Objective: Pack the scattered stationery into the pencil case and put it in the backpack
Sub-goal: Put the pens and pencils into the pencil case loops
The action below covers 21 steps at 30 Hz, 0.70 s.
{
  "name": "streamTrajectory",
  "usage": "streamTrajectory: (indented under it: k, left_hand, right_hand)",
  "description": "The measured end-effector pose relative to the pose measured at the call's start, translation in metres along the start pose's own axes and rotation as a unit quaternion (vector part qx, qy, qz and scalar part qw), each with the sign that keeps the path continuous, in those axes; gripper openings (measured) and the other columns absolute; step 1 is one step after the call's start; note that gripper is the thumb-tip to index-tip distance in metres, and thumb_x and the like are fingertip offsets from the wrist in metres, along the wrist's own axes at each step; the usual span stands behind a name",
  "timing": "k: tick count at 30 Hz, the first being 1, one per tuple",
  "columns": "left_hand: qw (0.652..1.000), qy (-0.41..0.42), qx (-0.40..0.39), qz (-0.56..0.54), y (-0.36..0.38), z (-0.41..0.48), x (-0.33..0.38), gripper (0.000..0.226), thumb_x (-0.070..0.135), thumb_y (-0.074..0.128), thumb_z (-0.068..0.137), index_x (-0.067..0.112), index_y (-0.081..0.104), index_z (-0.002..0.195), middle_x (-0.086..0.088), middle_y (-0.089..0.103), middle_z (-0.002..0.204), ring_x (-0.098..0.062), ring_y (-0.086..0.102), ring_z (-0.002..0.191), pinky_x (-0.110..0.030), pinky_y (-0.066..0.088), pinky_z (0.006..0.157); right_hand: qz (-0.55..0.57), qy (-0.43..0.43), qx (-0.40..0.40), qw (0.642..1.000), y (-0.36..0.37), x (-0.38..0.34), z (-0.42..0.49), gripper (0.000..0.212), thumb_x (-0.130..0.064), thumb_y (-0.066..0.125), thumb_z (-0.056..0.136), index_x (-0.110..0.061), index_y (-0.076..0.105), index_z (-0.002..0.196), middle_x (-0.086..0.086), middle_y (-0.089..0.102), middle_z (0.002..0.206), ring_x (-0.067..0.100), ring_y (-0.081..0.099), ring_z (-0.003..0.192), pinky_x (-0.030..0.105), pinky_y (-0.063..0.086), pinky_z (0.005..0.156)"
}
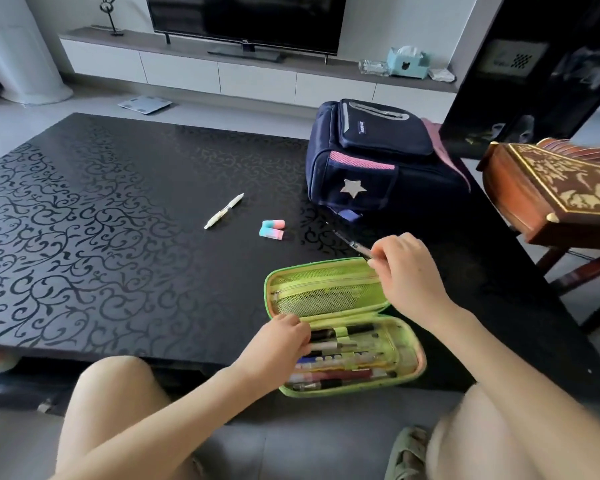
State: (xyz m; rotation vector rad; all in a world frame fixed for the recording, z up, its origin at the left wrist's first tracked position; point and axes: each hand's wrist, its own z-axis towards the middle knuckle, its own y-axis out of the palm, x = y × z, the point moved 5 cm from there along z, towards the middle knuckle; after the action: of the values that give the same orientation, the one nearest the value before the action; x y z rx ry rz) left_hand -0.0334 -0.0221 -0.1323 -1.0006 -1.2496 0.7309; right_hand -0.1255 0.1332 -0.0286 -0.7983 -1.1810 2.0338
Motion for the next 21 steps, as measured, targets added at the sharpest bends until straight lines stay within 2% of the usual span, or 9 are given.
streamTrajectory:
  k: [3, 6, 9, 12, 17, 19, 21]
  left_hand:
    - [0.999, 0.005, -0.032, 0.006, 0.002, -0.001, 0.006, 0.015, 0.018, 0.050, 0.091, 0.008, 0.061, 0.095, -0.007, 0.059, 0.100, -0.025, 0.055, 0.092, -0.028, 0.040, 0.074]
    - [0.999, 0.003, -0.041, -0.007, -0.004, -0.005, 0.005, 0.016, 0.019, 0.055, 0.087, 0.011, 0.064, 0.097, -0.004, 0.058, 0.097, -0.024, 0.056, 0.089, -0.027, 0.042, 0.074]
    - [1.000, -0.002, -0.020, -0.023, -0.016, -0.012, -0.003, 0.018, 0.025, 0.061, 0.085, 0.013, 0.065, 0.096, 0.001, 0.052, 0.089, -0.021, 0.056, 0.086, -0.030, 0.047, 0.077]
    - [0.999, -0.026, 0.016, -0.037, -0.032, -0.022, -0.016, 0.017, 0.030, 0.060, 0.086, 0.014, 0.067, 0.087, 0.004, 0.053, 0.082, -0.015, 0.055, 0.079, -0.024, 0.043, 0.072]
    - [0.994, -0.093, 0.059, -0.011, -0.060, -0.039, -0.051, 0.016, 0.028, 0.060, 0.086, 0.015, 0.068, 0.087, 0.004, 0.053, 0.081, -0.014, 0.052, 0.073, -0.027, 0.043, 0.073]
    - [0.991, -0.111, 0.071, -0.012, -0.068, -0.040, -0.064, 0.014, 0.026, 0.061, 0.086, 0.014, 0.069, 0.087, 0.002, 0.056, 0.083, -0.016, 0.055, 0.074, -0.028, 0.046, 0.075]
    - [0.988, -0.132, 0.077, -0.015, -0.073, -0.037, -0.078, 0.013, 0.023, 0.060, 0.086, 0.013, 0.069, 0.088, -0.001, 0.059, 0.086, -0.019, 0.057, 0.077, -0.029, 0.047, 0.076]
  right_hand:
    - [-0.010, -0.027, -0.057, 0.998, 0.005, -0.006, -0.021, 0.007, -0.013, 0.066, 0.085, -0.009, 0.061, 0.083, 0.000, 0.062, 0.079, 0.022, 0.052, 0.077, 0.036, 0.045, 0.072]
    - [-0.008, -0.045, -0.168, 0.985, 0.021, -0.021, -0.035, 0.010, -0.026, 0.055, 0.092, -0.018, 0.056, 0.086, -0.007, 0.057, 0.089, 0.015, 0.046, 0.089, 0.028, 0.038, 0.083]
    - [-0.026, -0.064, -0.252, 0.965, 0.039, -0.036, -0.043, 0.010, -0.023, 0.049, 0.096, -0.018, 0.052, 0.087, -0.006, 0.058, 0.094, 0.015, 0.042, 0.089, 0.026, 0.034, 0.084]
    - [-0.050, -0.085, -0.306, 0.947, 0.058, -0.045, -0.049, 0.011, -0.017, 0.050, 0.096, -0.013, 0.059, 0.092, 0.001, 0.063, 0.094, 0.018, 0.044, 0.089, 0.030, 0.034, 0.084]
    - [-0.071, -0.111, -0.341, 0.931, 0.065, -0.053, -0.044, 0.015, -0.017, 0.050, 0.095, -0.016, 0.058, 0.083, -0.001, 0.053, 0.082, 0.019, 0.037, 0.084, 0.031, 0.035, 0.085]
    - [-0.065, -0.101, -0.336, 0.934, 0.064, -0.051, -0.041, 0.017, -0.018, 0.050, 0.096, -0.013, 0.064, 0.088, 0.000, 0.054, 0.082, 0.019, 0.039, 0.085, 0.029, 0.034, 0.079]
    - [-0.060, -0.095, -0.330, 0.937, 0.063, -0.049, -0.037, 0.020, -0.019, 0.050, 0.096, -0.009, 0.068, 0.097, 0.001, 0.063, 0.089, 0.019, 0.048, 0.091, 0.029, 0.036, 0.076]
